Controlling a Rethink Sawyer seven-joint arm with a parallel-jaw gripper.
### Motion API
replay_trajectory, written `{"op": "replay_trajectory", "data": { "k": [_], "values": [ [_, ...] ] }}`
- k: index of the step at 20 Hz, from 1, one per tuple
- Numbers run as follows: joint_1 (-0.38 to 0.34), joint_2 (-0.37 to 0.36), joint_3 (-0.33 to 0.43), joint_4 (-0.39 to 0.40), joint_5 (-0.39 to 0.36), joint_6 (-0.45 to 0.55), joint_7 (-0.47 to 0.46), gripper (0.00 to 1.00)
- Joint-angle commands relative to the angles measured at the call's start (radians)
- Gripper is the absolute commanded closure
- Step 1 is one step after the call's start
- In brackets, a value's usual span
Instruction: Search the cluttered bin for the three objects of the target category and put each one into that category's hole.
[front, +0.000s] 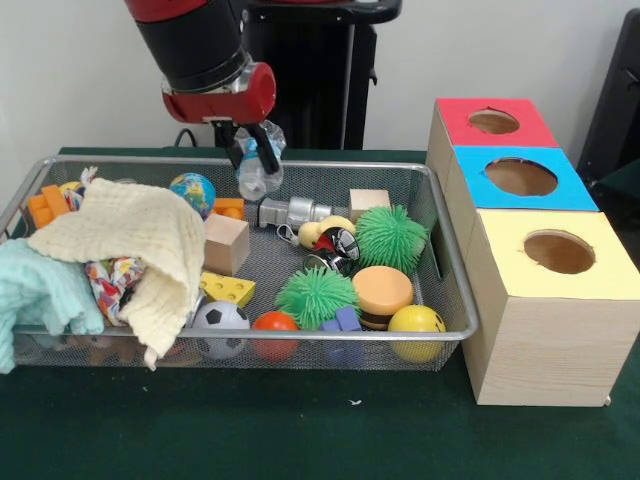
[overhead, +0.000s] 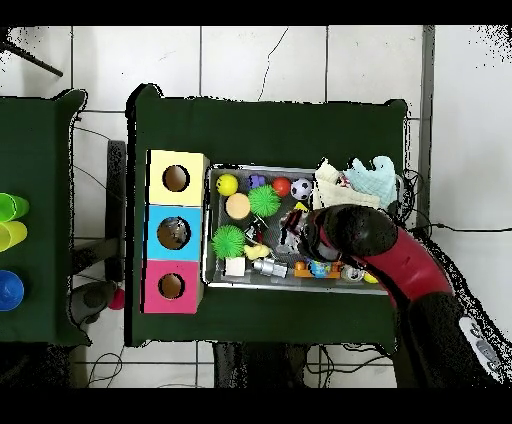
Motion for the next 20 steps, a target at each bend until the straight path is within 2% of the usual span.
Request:
{"op": "replay_trajectory", "data": {
  "k": [1, 7, 11, 20],
  "values": [
    [-0.067, -0.009, 0.235, 0.212, 0.153, -0.203, 0.102, 1.00],
    [-0.143, 0.016, 0.413, 0.304, 0.160, -0.395, 0.123, 1.00],
    [-0.170, 0.073, 0.495, 0.313, 0.082, -0.577, 0.183, 1.00],
    [-0.168, 0.168, 0.562, 0.284, -0.048, -0.788, 0.203, 1.00]
  ]
}}
